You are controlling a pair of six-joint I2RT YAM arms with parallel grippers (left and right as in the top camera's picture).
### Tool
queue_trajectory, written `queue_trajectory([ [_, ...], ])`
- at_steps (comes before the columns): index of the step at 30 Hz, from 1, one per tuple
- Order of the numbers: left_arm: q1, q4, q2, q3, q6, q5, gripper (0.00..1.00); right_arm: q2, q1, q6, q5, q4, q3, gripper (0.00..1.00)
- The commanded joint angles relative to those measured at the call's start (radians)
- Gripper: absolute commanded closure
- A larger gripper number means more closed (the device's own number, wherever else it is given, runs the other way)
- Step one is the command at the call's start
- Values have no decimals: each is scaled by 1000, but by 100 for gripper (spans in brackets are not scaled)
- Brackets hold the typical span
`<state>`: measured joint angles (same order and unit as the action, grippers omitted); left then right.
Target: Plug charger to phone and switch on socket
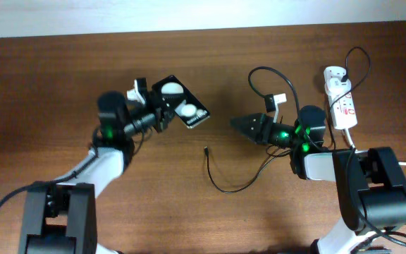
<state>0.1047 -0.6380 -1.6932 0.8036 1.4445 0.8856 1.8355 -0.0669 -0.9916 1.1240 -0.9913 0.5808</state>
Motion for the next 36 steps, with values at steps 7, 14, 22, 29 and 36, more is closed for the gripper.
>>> queue_trajectory([
  [7,-76,48,-256,164,-76,286,100,-273,3,371,-348,562,35,2],
  [14,-76,19,-263,256,-114,375,100,-714,1,753,-695,1354,220,1],
  [22,-74,164,-270,284,-114,435,100,-881,-272,804,-1070,1588,220,1],
  [29,-46,367,-270,284,-78,349,100,-781,-295,793,-868,1468,220,1],
  [36,-46,363,-270,284,51,368,100,-566,-295,793,-874,1513,220,1],
])
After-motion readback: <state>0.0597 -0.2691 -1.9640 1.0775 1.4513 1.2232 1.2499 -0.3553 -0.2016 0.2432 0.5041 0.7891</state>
